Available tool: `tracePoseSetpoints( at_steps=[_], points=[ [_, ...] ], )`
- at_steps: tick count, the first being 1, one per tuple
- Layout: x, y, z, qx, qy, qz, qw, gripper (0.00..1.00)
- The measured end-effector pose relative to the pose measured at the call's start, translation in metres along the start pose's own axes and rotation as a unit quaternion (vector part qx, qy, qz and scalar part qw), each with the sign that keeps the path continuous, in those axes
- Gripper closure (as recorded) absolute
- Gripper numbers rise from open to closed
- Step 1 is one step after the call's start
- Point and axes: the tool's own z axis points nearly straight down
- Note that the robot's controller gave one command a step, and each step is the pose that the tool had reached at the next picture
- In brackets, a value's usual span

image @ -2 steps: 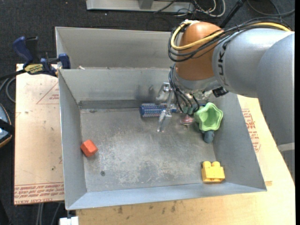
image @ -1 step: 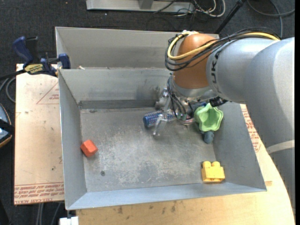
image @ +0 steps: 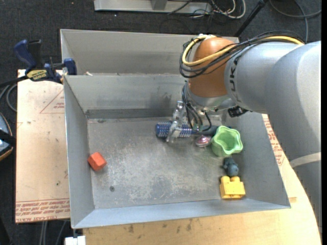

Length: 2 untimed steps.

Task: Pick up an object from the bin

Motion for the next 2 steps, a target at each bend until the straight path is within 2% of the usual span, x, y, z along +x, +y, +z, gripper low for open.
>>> tracePoseSetpoints(
  at_steps=[1, 2],
  points=[
    [0.007, 0.009, -0.108, 0.000, -0.0018, 0.001, 1.0000, 1.00],
    [0.020, 0.066, -0.266, -0.001, -0.0021, -0.010, 0.9999, 1.00]
  ],
)
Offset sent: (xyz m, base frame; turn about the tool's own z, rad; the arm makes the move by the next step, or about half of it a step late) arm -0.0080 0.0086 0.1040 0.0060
